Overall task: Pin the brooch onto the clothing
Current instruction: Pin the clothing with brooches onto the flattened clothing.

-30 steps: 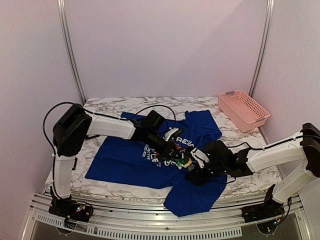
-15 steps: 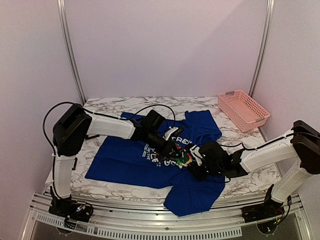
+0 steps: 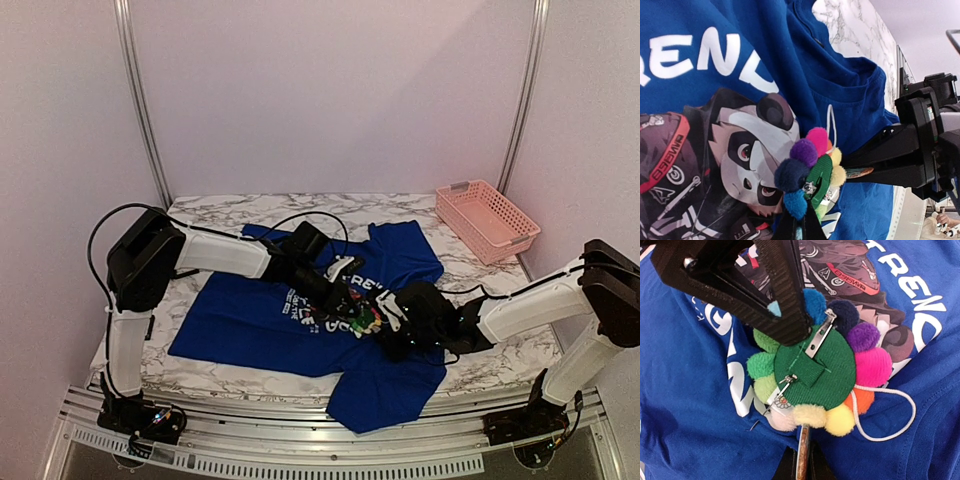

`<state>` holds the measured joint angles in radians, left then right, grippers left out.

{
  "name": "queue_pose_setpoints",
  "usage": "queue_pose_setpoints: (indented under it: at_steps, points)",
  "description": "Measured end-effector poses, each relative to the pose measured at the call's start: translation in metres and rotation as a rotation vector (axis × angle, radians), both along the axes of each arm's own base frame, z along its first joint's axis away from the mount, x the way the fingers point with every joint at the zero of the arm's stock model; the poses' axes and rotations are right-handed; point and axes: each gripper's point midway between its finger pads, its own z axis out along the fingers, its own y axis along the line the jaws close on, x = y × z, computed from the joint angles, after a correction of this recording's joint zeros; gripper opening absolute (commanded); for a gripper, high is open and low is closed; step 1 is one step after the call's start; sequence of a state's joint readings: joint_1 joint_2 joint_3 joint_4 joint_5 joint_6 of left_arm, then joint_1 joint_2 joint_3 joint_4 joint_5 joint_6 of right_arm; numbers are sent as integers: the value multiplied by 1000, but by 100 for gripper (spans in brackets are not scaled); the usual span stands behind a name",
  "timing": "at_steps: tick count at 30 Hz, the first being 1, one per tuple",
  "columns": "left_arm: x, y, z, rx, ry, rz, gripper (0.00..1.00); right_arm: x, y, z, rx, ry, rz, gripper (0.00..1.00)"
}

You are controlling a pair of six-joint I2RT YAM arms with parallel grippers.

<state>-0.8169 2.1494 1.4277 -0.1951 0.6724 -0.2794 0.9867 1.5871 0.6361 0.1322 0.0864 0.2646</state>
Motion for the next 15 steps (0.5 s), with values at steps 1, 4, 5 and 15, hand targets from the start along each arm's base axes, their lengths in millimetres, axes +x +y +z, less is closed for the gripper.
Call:
queue_pose_setpoints:
  at_steps: [1, 4, 5, 15]
  points:
    - [-1, 0, 0, 2, 3, -1, 0, 0, 0, 0, 1, 2, 2, 0]
    - [-3, 1, 0, 2, 17, -10, 0, -1, 1, 2, -7, 14, 6, 0]
    - [-4, 1, 1, 4, 23, -14, 0, 1, 0, 2, -11, 18, 2, 0]
    - [-6, 2, 4, 2, 47, -20, 0, 12, -3, 10, -9, 74, -35, 0]
